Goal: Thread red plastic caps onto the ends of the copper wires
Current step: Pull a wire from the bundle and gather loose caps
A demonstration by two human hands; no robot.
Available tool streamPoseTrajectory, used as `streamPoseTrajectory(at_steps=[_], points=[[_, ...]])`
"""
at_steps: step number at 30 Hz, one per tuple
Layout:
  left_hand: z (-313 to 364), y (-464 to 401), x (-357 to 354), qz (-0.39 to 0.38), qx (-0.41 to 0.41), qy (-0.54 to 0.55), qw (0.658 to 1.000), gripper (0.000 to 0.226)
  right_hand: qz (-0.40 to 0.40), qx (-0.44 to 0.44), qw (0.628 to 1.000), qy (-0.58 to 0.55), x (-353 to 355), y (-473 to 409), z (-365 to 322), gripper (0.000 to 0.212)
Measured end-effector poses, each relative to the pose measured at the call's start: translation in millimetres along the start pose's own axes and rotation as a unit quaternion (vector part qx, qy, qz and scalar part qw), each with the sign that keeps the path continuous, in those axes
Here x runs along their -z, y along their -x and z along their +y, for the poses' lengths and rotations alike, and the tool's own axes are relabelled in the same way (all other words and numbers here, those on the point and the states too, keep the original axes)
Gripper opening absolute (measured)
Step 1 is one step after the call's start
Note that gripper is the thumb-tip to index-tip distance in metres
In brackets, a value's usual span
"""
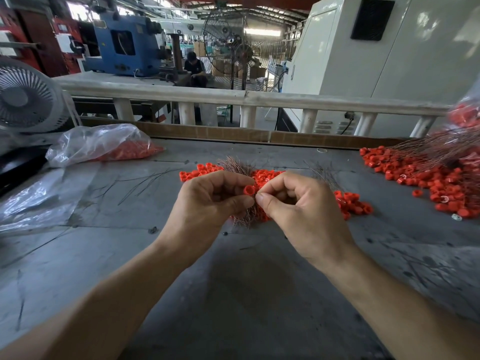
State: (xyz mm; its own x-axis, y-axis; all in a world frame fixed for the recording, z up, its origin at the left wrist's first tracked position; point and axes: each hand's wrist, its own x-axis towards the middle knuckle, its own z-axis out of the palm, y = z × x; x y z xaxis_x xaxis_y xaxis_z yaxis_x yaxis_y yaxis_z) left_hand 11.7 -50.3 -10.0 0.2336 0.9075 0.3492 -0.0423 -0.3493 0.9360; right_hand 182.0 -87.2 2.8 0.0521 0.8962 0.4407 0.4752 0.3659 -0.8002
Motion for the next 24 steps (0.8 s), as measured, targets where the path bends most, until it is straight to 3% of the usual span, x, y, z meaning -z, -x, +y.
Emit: streamPoseTrajectory(at_steps=[24], points=[[2.1, 0.9, 1.6, -0.016, 0.061, 0.115, 0.991, 0.021, -0.027, 0.004, 0.999, -0.024, 3.5, -3.0, 7.0, 0.014]])
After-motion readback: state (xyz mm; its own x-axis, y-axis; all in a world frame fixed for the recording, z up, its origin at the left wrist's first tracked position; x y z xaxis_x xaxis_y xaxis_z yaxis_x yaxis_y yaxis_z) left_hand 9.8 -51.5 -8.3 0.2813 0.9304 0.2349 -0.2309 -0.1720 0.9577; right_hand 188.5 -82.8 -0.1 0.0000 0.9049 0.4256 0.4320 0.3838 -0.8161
